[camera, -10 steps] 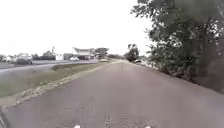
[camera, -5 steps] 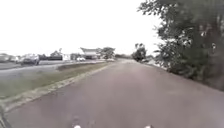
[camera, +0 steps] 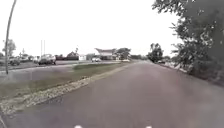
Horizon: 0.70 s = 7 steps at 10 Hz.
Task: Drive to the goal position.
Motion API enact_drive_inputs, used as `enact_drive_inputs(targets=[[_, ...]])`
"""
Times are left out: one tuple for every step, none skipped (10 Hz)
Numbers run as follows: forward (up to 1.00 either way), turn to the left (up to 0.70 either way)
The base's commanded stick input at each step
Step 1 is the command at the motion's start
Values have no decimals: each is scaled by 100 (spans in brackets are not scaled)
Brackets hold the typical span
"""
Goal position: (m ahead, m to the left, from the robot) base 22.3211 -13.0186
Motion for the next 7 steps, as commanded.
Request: enact_drive_inputs(targets=[[70, 0], [70, 0], [70, 0], [70, 0], [70, 0], [70, 0], [70, 0]])
